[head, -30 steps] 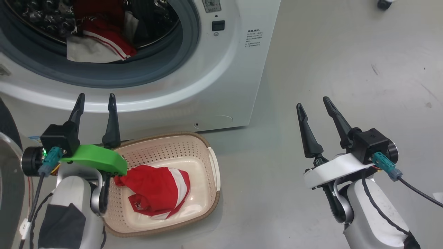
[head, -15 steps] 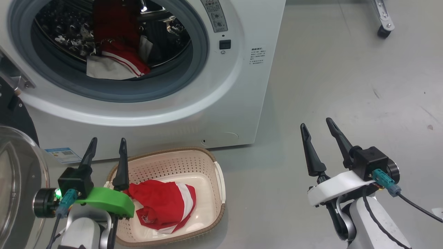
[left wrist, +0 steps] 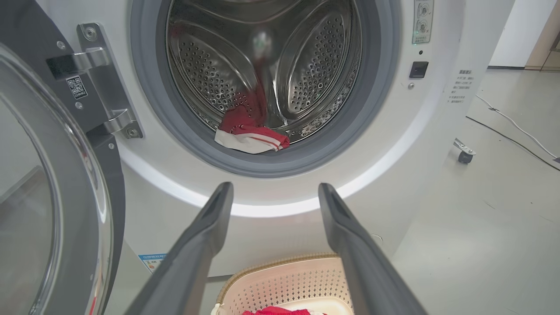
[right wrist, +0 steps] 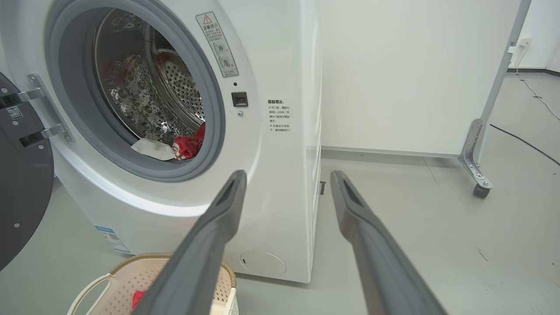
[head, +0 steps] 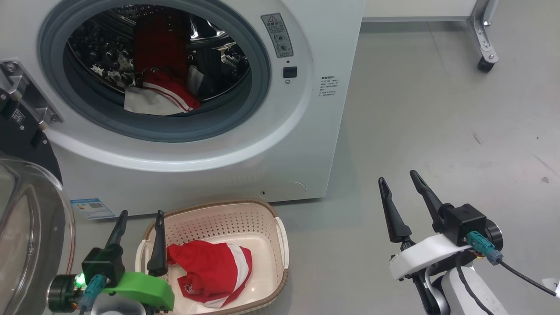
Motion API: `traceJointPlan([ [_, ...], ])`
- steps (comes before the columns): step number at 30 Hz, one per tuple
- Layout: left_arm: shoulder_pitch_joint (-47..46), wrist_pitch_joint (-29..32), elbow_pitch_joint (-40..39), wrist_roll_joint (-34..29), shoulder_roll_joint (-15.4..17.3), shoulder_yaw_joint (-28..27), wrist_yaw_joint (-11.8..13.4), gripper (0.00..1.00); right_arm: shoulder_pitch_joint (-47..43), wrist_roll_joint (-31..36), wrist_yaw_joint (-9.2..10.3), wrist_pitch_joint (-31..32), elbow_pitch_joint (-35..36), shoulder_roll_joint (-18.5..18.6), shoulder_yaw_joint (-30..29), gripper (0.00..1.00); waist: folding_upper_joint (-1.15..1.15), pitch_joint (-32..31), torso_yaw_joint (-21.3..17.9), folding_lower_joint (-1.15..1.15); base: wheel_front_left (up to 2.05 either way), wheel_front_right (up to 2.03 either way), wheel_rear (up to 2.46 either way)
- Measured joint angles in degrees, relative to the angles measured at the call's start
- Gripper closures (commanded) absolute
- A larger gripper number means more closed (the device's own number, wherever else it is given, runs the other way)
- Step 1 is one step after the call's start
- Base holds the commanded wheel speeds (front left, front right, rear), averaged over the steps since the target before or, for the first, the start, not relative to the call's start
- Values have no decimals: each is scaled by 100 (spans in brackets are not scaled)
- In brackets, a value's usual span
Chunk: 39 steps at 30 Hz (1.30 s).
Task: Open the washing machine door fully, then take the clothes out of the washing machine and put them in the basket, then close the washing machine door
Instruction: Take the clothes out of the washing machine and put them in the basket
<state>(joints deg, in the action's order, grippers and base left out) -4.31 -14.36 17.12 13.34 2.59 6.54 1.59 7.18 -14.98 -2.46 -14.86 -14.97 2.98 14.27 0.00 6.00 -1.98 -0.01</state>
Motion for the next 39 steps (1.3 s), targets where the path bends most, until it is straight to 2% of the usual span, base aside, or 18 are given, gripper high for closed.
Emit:
traceJointPlan([
  [10,307,68,-302,-1,1,91,112,0,-69,1,-1,0,12,-8,-2,0,0,-58,-2,0,0,0,0],
  [39,556,278,-945,-43,3,136,216,0,-148,2,-29,0,102,-14,0,0,0,17,-21,0,0,0,0],
])
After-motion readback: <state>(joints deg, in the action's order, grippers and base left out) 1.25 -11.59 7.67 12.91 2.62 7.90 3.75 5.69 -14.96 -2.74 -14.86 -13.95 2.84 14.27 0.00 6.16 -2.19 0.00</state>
